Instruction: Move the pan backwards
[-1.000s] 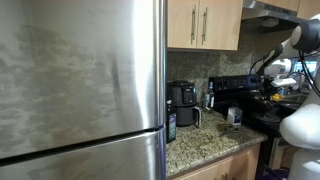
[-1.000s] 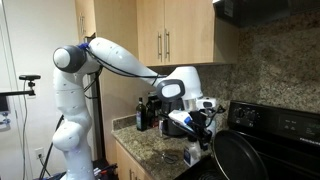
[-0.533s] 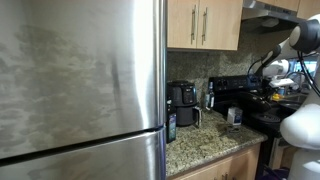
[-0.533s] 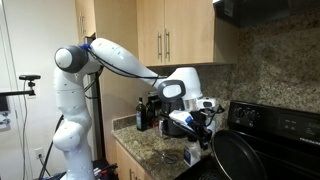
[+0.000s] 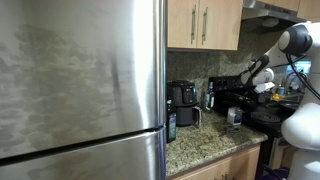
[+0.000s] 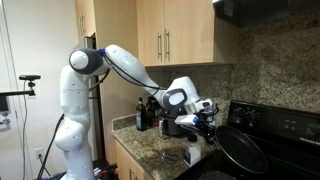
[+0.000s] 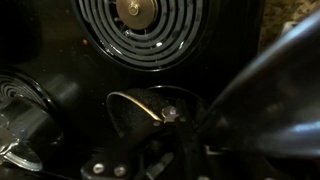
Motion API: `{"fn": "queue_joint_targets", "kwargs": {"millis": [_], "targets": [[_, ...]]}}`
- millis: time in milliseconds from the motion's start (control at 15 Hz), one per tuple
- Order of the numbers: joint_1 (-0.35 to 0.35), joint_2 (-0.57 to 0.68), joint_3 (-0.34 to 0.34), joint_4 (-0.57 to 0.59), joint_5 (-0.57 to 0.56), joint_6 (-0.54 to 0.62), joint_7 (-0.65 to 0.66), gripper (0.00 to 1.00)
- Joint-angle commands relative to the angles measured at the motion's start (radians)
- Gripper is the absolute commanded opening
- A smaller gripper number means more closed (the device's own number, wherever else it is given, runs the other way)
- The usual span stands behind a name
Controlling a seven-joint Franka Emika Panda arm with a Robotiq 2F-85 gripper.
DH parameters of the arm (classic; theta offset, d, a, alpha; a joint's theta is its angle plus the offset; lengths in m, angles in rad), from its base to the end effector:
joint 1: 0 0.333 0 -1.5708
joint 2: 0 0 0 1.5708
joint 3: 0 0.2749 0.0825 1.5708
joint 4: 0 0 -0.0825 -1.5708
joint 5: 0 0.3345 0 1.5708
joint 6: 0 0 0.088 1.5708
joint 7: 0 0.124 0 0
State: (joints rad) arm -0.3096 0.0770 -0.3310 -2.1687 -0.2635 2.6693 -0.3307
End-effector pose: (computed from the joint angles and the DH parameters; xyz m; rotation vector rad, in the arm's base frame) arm 0.4427 -0.3208 0.3808 2.7443 -0.1295 0.3967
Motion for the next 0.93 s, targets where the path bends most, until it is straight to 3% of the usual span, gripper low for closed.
{"fn": "queue_joint_targets", "kwargs": {"millis": [0,133,467,667,867], "targets": [[0.000,0.067,-0.017,0.042,-0.142,-0.011,0.086,0.00],[0.000,0.098,-0.043,0.043,-0.232,-0.085,0.144,0.00],[-0.049,0.126,0.010,-0.006,-0.053,-0.162,-0.043,0.00],[-0.032,0.082,0.023,-0.015,-0.033,-0.182,-0.073,0.00],[-0.007,0.112,0.013,0.059,-0.070,-0.235,0.034,0.00]]}}
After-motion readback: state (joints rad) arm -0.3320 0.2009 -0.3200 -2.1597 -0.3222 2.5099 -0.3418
